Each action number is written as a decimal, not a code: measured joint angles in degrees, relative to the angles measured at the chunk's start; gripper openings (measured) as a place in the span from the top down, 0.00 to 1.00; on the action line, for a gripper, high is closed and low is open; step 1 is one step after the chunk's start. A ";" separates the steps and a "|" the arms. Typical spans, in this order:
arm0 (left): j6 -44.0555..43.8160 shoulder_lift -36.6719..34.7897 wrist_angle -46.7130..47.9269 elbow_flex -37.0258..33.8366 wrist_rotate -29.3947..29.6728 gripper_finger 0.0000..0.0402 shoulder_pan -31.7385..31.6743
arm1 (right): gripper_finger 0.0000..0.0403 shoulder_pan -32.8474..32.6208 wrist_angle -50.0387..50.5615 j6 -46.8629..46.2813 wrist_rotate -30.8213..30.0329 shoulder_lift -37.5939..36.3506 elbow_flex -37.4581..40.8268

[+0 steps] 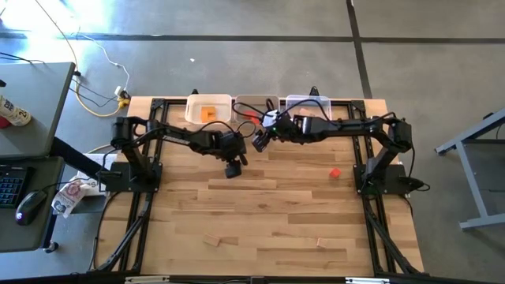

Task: Sort & place blocks by color
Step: Put the yellow block into the white bin

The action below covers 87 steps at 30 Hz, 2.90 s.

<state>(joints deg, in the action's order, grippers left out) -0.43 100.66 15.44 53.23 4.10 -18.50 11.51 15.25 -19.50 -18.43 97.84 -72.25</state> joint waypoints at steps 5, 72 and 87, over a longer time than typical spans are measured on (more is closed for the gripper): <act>0.37 -0.04 -0.42 0.02 -2.83 0.54 -0.70 | 0.46 -0.77 0.00 -0.24 0.06 0.00 0.00; 1.28 -11.46 5.37 0.00 -4.20 0.70 -35.87 | 0.46 -44.61 41.42 -48.29 26.16 0.00 0.00; -3.06 -11.28 5.72 0.00 -4.33 0.45 -35.78 | 0.46 -54.79 41.51 -61.63 24.35 0.00 0.00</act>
<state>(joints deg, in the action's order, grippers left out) -3.49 89.38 21.16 53.23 -0.23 -54.28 -43.28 56.75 -81.12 5.92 97.84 -72.25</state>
